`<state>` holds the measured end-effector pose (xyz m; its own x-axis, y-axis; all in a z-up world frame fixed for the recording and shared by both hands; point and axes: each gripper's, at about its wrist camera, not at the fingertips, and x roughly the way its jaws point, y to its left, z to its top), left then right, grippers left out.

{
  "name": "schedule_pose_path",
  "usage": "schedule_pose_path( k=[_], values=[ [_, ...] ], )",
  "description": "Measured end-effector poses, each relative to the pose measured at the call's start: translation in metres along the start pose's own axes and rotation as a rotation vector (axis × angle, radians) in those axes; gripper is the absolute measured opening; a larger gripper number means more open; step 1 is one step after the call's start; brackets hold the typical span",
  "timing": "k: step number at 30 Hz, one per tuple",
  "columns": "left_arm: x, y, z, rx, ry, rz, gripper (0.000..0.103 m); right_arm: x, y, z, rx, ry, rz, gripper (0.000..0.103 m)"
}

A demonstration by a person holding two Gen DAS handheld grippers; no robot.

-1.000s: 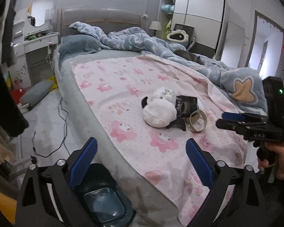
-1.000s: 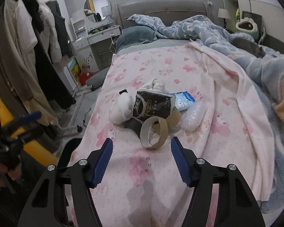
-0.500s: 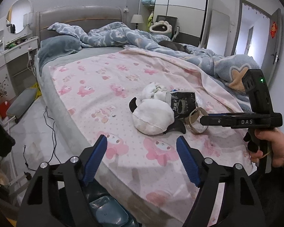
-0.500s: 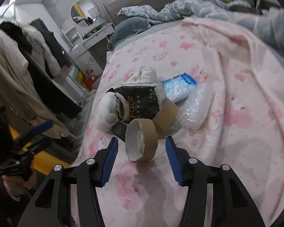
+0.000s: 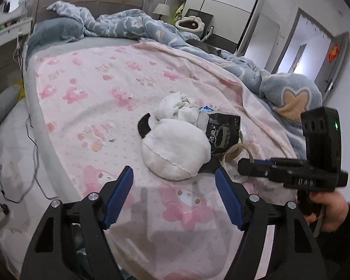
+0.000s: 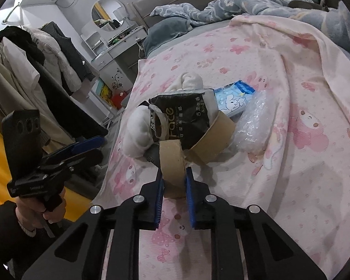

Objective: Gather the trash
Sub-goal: 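Grasp the white cloth ball with the left gripper while the right gripper grasps the brown tape roll, then carry the white cloth with the left gripper while the right gripper carries the tape roll to the bin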

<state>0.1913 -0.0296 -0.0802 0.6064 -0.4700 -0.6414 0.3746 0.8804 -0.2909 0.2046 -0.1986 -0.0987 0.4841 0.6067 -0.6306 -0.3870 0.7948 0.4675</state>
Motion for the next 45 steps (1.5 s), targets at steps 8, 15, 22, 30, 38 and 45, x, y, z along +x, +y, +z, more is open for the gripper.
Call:
schedule_pose_path(
  k=[8,15,22,30,38,45],
  values=[
    [0.022,0.011,0.006,-0.12,0.007,-0.039,0.078,-0.008,0.014,0.004,-0.06,-0.062,0.005,0.018],
    [0.034,0.027,0.003,-0.27,0.028,-0.097,0.091,-0.009,0.013,0.006,-0.073,-0.089,-0.022,0.018],
    [0.037,0.023,0.014,-0.302,-0.002,-0.116,0.094,-0.01,0.012,0.0,-0.042,-0.106,-0.02,0.018],
    [0.041,0.019,0.013,-0.272,0.018,-0.072,0.054,-0.014,0.02,-0.004,-0.041,-0.117,-0.016,0.018],
    [0.004,0.013,0.013,-0.181,-0.006,0.049,0.05,-0.015,0.039,0.0,-0.038,-0.15,-0.008,0.018],
    [-0.024,0.024,0.006,-0.101,-0.019,0.143,0.05,-0.01,0.062,-0.002,-0.026,-0.16,-0.001,0.018]
  ],
)
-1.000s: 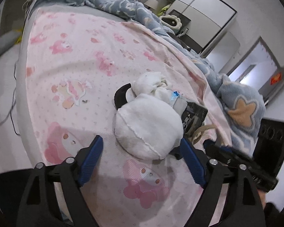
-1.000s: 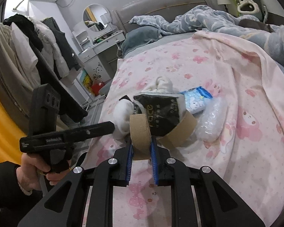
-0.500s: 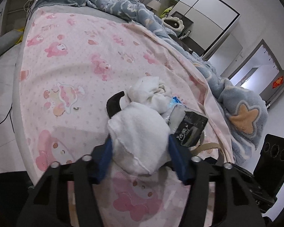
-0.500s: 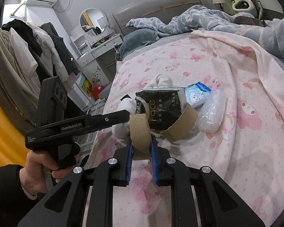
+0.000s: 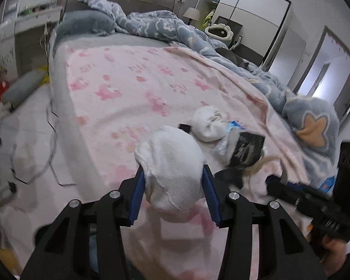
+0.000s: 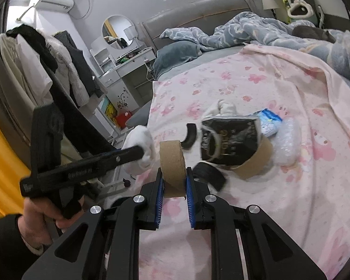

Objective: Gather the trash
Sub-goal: 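Carry the white cloth with the left gripper while the right gripper carries the tape roll to the bin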

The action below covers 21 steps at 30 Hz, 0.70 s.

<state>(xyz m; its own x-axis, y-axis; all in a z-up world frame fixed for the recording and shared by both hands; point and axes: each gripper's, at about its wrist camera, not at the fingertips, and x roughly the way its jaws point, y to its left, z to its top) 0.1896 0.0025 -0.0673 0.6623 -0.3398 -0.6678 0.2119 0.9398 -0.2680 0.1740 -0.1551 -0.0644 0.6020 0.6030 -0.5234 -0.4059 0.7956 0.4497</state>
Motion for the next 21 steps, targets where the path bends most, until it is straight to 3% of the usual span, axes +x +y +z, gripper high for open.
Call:
schedule_pose_path(
  k=[5,14,21],
  values=[
    [-0.009,0.02,-0.018,0.06,0.01,0.075,0.05,0.012,0.029,0.0,-0.024,0.006,0.013,0.018],
    [-0.006,0.098,-0.057,-0.073,0.137,0.127,0.05,0.047,0.069,-0.006,-0.068,0.062,0.009,0.018],
    [-0.002,0.14,-0.093,-0.077,0.204,0.2,0.05,0.079,0.105,-0.015,-0.101,0.114,0.038,0.018]
  ],
)
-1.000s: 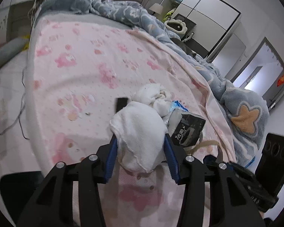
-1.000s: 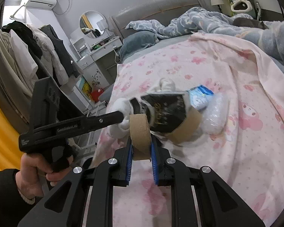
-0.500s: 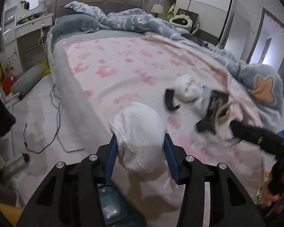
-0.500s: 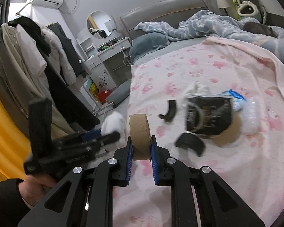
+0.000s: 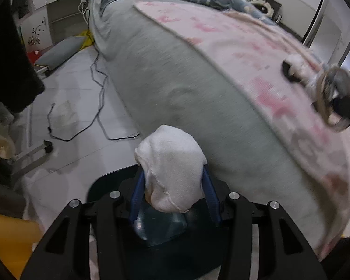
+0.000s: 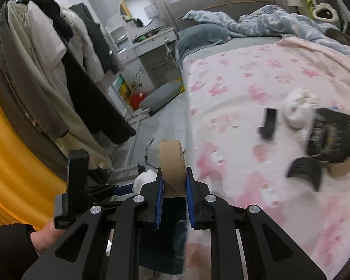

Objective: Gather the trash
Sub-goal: 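Carry the white cloth with the left gripper while the right gripper carries the tape roll to the bin, then open the left gripper over the bin while the right gripper releases the tape roll into it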

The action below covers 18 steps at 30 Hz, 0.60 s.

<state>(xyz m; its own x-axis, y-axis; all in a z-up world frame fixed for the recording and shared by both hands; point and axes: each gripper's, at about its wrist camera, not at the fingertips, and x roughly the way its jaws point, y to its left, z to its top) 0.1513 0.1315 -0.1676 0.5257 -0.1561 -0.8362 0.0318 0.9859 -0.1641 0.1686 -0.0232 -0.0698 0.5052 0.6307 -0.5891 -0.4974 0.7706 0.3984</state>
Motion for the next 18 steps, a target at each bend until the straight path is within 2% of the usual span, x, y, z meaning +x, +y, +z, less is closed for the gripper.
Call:
schedule_pose_path(
  k=[7,15,18],
  values=[
    [0.017,0.031,-0.02,-0.016,0.072,0.021,0.05,0.036,0.032,-0.002,-0.037,0.071,0.018,0.018],
    [0.05,0.049,-0.052,-0.034,0.26,-0.01,0.053,0.074,0.052,-0.011,-0.064,0.174,0.008,0.018],
    [0.058,0.053,-0.064,-0.033,0.301,-0.016,0.056,0.086,0.057,-0.015,-0.073,0.206,-0.001,0.018]
  ],
)
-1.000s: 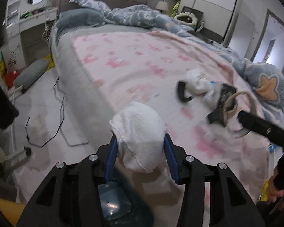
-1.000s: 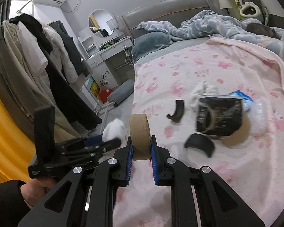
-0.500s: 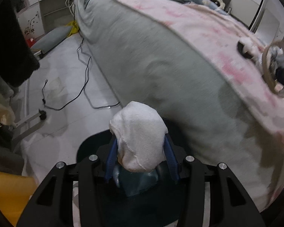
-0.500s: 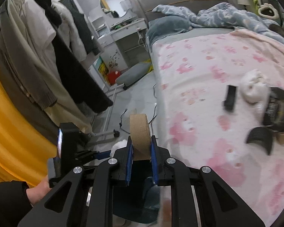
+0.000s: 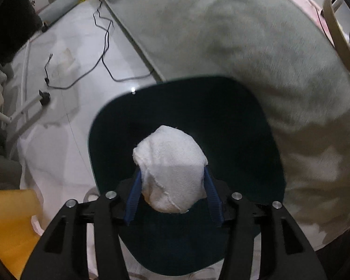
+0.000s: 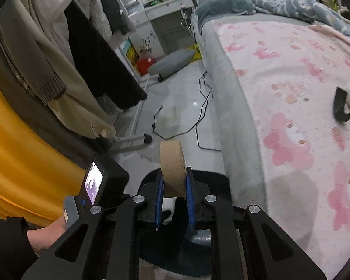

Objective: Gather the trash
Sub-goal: 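Open the left gripper over the bin while the right gripper releases the tape roll into it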

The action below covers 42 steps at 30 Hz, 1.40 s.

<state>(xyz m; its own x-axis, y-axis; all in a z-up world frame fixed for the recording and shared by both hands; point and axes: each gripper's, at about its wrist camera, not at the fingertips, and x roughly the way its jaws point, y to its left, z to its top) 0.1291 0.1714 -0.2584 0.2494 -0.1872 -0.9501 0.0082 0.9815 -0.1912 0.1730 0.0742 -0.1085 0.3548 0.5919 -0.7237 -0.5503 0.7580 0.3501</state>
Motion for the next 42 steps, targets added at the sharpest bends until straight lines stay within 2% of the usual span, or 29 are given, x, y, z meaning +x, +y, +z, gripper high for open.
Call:
schedule_pose_path(
  k=[2,4,5,8,12,18,22,28,36,38,39,40,42],
  values=[
    [0.007,0.004,-0.004,-0.001,0.033,-0.007,0.06,0.007,0.002,-0.001,-0.002,0.019,-0.007,0.018],
    [0.009,0.008,-0.007,-0.004,0.044,-0.005,0.075,0.016,0.004,-0.003,-0.003,0.042,-0.014,0.018],
    [0.008,0.011,-0.008,-0.008,0.044,-0.009,0.078,0.021,0.005,-0.004,-0.005,0.055,-0.019,0.018],
    [-0.001,0.016,-0.006,-0.013,0.014,-0.031,0.083,0.037,0.01,-0.007,-0.021,0.097,-0.041,0.018],
    [-0.019,0.028,-0.001,-0.046,-0.053,-0.036,0.083,0.059,0.015,-0.015,-0.042,0.158,-0.066,0.018],
    [-0.056,0.038,0.007,-0.064,-0.174,0.028,0.083,0.09,0.021,-0.026,-0.045,0.221,-0.082,0.018],
    [-0.074,0.046,0.011,-0.084,-0.235,0.024,0.083,0.11,0.02,-0.033,-0.038,0.263,-0.095,0.018],
    [-0.089,0.062,0.019,-0.118,-0.281,-0.007,0.083,0.133,0.016,-0.044,-0.019,0.313,-0.114,0.018],
    [-0.117,0.056,0.022,-0.098,-0.341,-0.035,0.082,0.153,0.014,-0.058,0.013,0.374,-0.136,0.018],
    [-0.123,0.053,0.023,-0.085,-0.356,-0.04,0.082,0.156,0.014,-0.061,0.005,0.393,-0.144,0.02],
    [-0.126,0.05,0.023,-0.077,-0.366,-0.043,0.082,0.156,0.015,-0.064,0.003,0.408,-0.147,0.027],
    [-0.13,0.046,0.025,-0.07,-0.376,-0.047,0.082,0.157,0.015,-0.065,0.002,0.412,-0.151,0.044],
    [-0.138,0.04,0.027,-0.061,-0.393,-0.058,0.082,0.155,0.015,-0.067,0.0,0.411,-0.161,0.053]
  ],
)
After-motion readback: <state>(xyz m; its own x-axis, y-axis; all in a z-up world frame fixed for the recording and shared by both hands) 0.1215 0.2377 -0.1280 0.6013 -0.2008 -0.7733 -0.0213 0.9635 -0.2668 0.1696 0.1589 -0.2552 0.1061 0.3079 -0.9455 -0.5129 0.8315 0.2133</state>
